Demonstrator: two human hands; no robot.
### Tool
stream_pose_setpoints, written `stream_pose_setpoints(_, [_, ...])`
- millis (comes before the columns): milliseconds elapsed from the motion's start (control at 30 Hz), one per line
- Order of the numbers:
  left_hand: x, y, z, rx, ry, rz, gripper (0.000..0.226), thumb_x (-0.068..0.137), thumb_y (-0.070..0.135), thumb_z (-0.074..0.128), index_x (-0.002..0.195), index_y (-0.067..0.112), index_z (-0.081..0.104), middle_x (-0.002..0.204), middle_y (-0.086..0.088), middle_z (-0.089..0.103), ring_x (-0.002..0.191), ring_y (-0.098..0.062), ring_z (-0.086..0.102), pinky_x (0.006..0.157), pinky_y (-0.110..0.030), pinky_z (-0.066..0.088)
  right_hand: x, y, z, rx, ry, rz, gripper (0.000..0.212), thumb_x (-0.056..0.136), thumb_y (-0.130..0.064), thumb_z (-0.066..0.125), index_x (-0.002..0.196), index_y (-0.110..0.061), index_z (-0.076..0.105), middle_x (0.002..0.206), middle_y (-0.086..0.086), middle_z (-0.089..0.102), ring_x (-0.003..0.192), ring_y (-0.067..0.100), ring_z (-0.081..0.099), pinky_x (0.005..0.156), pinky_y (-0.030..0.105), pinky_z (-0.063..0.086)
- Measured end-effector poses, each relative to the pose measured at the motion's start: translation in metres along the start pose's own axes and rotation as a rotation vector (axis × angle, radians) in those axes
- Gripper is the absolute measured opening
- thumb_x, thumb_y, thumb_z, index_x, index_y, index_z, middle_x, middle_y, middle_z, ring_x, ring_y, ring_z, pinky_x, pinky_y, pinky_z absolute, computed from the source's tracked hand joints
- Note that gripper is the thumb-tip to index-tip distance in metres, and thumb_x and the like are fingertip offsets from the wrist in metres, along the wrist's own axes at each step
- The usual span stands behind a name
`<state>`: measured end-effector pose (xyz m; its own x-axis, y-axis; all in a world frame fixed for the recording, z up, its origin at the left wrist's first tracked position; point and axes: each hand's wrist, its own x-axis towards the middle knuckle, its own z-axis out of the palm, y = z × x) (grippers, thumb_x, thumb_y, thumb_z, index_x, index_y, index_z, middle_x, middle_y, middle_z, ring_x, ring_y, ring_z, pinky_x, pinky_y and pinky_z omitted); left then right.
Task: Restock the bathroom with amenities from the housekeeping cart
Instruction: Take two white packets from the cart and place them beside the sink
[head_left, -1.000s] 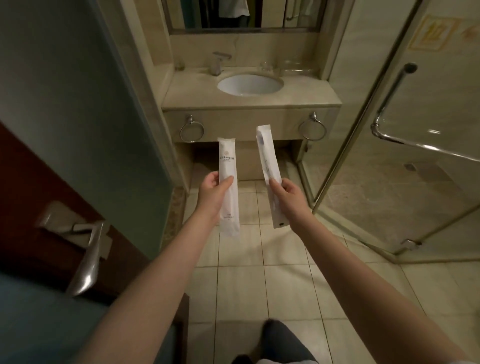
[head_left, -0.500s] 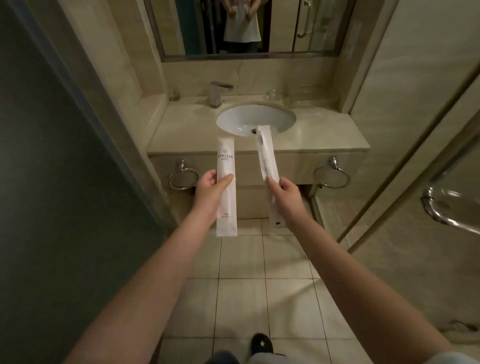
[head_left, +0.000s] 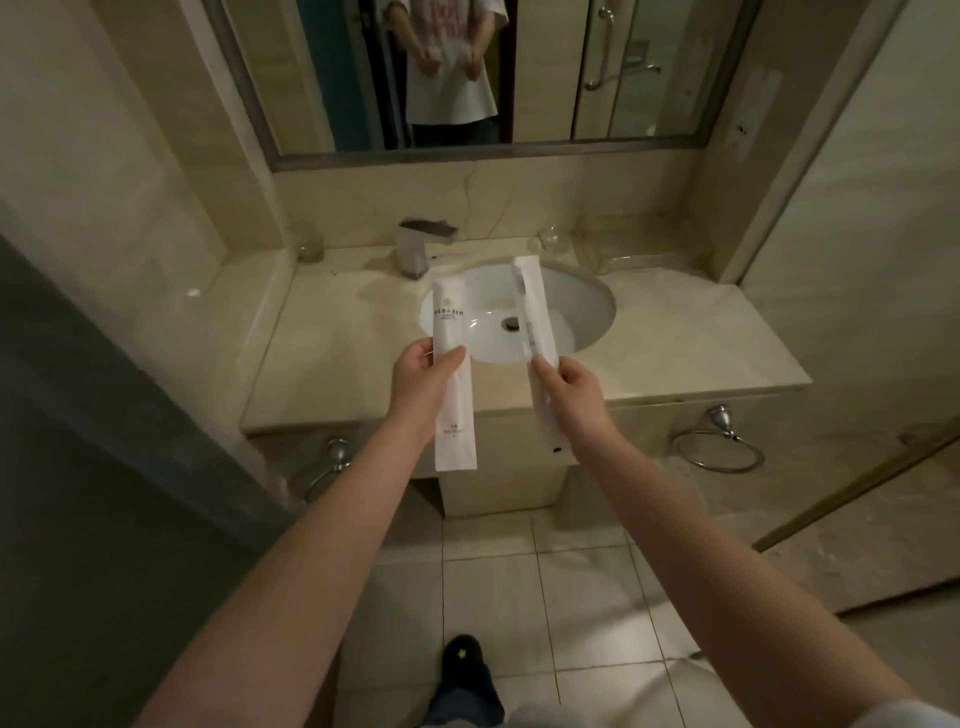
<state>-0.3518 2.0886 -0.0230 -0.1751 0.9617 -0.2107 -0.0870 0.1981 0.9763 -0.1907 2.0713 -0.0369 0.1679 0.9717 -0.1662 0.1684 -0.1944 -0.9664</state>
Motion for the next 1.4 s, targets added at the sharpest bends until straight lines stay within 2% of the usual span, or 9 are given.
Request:
stream_pose_setpoints(167, [0.090,0.020,0.015,0.025,-0.044,-0.015,0.021,0.086,0.018,0.064,0.104,0.014,0.055,0.095,-0.003,0.065,0.087,-0.023,0.064,0.081,-0.041,0.054,0.078,-0.013,0.013,-0.011,0.058,0.037,0.044,0.089,-0.043,0.055,0.083,0.001,0.052,0.076,0.012,0.046,0.069,0.022,0.045,0.062,0.033,0.037])
stream_pose_setpoints(267, [0.133,0.023,0.032,0.039,-0.074,-0.033,0.024,0.083,0.020,0.067,0.105,0.015,0.057,0.108,-0.009,0.067,0.101,-0.030,0.065,0.093,-0.049,0.051,0.118,-0.018,0.009,0.004,0.110,0.071,0.065,0.084,-0.050,0.056,0.104,0.011,0.054,0.081,0.026,0.052,0.072,0.023,0.051,0.066,0.035,0.041])
stream_pose_setpoints(400, [0.184,0.026,0.067,0.042,-0.112,-0.049,0.022,0.084,0.018,0.066,0.104,0.014,0.057,0.098,-0.005,0.067,0.096,-0.028,0.064,0.090,-0.044,0.052,0.169,-0.021,-0.007,0.016,0.146,0.091,0.056,0.089,-0.043,0.056,0.107,0.010,0.056,0.082,0.021,0.053,0.073,0.022,0.050,0.066,0.034,0.041])
stream_pose_setpoints(533, [0.222,0.026,0.111,0.024,-0.134,-0.065,0.022,0.087,0.014,0.062,0.108,0.011,0.055,0.085,0.002,0.063,0.070,-0.012,0.064,0.062,-0.023,0.052,0.222,-0.014,-0.031,0.030,0.141,0.116,0.046,0.090,-0.043,0.055,0.105,-0.001,0.062,0.102,0.025,0.064,0.078,0.025,0.058,0.076,0.046,0.053])
stream_pose_setpoints(733, [0.282,0.021,0.193,0.042,-0.083,-0.105,0.017,0.087,0.013,0.062,0.103,0.013,0.056,0.087,0.000,0.062,0.082,-0.022,0.059,0.085,-0.042,0.049,0.310,-0.008,-0.086,0.024,0.101,0.111,0.027,0.092,-0.037,0.054,0.084,-0.011,0.058,0.074,0.000,0.055,0.065,0.014,0.051,0.061,0.027,0.043])
stream_pose_setpoints(867, [0.315,0.018,0.248,0.067,-0.068,-0.161,0.014,0.087,0.012,0.060,0.100,0.014,0.058,0.091,-0.005,0.063,0.089,-0.029,0.059,0.087,-0.045,0.049,0.367,0.000,-0.125,-0.004,0.093,0.171,0.037,0.090,-0.031,0.054,0.098,0.004,0.059,0.086,0.014,0.057,0.075,0.023,0.052,0.068,0.038,0.047])
stream_pose_setpoints(1000, [0.339,0.010,0.287,0.087,-0.077,-0.195,0.013,0.086,0.010,0.058,0.095,0.018,0.062,0.093,-0.008,0.065,0.090,-0.030,0.061,0.085,-0.044,0.050,0.410,0.009,-0.157,0.000,0.003,0.226,0.016,0.092,-0.013,0.043,0.100,-0.009,0.055,0.082,0.002,0.055,0.068,0.015,0.051,0.057,0.027,0.040])
stream_pose_setpoints(1167, [0.366,0.000,0.323,0.119,-0.029,-0.265,0.018,0.085,0.009,0.062,0.103,0.011,0.062,0.099,-0.010,0.064,0.089,-0.028,0.061,0.088,-0.044,0.050,0.445,0.026,-0.177,-0.018,-0.031,0.288,0.022,0.089,-0.011,0.049,0.112,-0.012,0.050,0.096,0.008,0.062,0.077,0.019,0.058,0.057,0.026,0.043])
stream_pose_setpoints(1400, [0.403,-0.008,0.379,0.123,-0.118,-0.437,0.036,0.086,0.001,0.055,0.122,0.001,0.053,0.107,-0.017,0.061,0.096,-0.032,0.060,0.093,-0.050,0.050,0.495,0.042,-0.209,0.078,0.075,0.429,0.008,0.088,-0.007,0.053,0.096,-0.009,0.054,0.079,0.006,0.057,0.063,0.018,0.054,0.051,0.027,0.043])
